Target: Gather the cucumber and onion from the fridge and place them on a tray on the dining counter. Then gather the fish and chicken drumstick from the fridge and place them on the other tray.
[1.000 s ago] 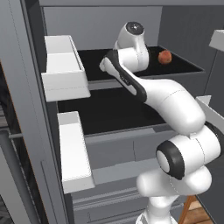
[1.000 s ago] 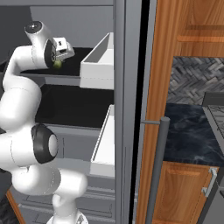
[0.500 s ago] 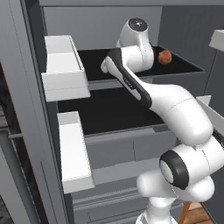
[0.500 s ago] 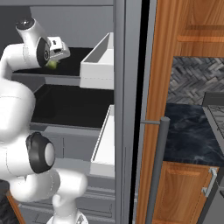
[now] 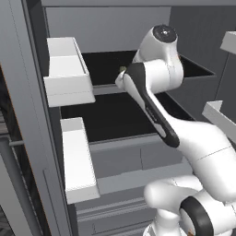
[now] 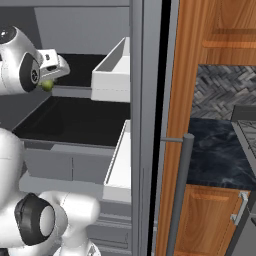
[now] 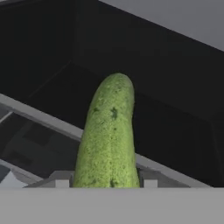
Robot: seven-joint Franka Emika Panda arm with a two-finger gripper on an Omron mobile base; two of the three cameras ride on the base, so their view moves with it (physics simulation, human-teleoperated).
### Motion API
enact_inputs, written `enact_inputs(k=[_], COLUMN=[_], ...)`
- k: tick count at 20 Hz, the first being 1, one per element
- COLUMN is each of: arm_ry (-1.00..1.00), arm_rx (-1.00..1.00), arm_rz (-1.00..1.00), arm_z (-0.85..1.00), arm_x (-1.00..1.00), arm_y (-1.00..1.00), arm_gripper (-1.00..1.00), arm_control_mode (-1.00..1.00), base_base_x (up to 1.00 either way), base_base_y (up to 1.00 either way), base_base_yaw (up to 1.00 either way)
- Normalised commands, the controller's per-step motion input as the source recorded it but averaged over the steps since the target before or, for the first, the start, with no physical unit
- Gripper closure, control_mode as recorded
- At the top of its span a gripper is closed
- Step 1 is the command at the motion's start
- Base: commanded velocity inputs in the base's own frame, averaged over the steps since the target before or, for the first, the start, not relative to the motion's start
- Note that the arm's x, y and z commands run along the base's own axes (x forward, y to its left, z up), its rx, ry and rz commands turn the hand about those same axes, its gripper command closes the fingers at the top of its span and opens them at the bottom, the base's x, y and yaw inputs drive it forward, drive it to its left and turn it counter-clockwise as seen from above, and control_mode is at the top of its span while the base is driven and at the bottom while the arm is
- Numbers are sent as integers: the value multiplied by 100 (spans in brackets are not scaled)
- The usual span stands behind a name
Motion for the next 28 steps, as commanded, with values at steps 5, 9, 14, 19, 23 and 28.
enact_inputs(k=[5, 9, 14, 19, 23, 28], arm_ry=[-3, -3, -2, -1, 1, 0], arm_rx=[0, 0, 0, -1, -2, 0], arm_rz=[-1, -2, 0, 0, 0, 0], arm_z=[0, -9, -24, -30, -22, 0], arm_x=[-100, -100, -100, -89, -51, 0], arm_y=[-32, -31, -29, -15, 0, 0], arm_gripper=[100, 100, 100, 100, 100, 100], arm_control_mode=[-100, -100, -100, -100, -100, -100], base_base_x=[0, 0, 0, 0, 0, 0], base_base_y=[0, 0, 0, 0, 0, 0], base_base_yaw=[0, 0, 0, 0, 0, 0])
